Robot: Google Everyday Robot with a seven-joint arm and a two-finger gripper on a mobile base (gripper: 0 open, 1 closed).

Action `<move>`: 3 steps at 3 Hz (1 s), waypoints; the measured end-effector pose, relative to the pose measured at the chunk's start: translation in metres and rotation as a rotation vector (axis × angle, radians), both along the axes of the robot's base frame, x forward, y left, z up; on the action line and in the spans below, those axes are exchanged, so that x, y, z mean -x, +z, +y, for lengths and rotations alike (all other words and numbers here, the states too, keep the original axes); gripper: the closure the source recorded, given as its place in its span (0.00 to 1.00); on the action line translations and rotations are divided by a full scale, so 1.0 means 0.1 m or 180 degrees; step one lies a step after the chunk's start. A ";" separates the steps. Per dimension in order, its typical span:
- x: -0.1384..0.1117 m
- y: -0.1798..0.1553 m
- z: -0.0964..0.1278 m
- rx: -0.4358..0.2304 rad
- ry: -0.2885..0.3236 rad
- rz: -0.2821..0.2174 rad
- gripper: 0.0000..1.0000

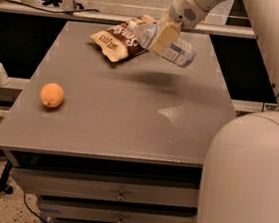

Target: Place blue plastic bottle upright

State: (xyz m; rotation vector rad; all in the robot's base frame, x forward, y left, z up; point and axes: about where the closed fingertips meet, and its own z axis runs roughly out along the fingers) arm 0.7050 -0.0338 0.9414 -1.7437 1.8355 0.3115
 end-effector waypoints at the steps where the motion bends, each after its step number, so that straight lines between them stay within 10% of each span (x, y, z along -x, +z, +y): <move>1: 0.09 0.39 -0.06 -0.0531 -0.0063 -0.0193 1.00; 3: 0.45 0.64 -0.40 -0.1701 -0.0301 -0.0313 1.00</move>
Offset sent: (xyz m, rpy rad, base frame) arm -0.0610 -0.0722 0.0814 0.6148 -0.1353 -0.1249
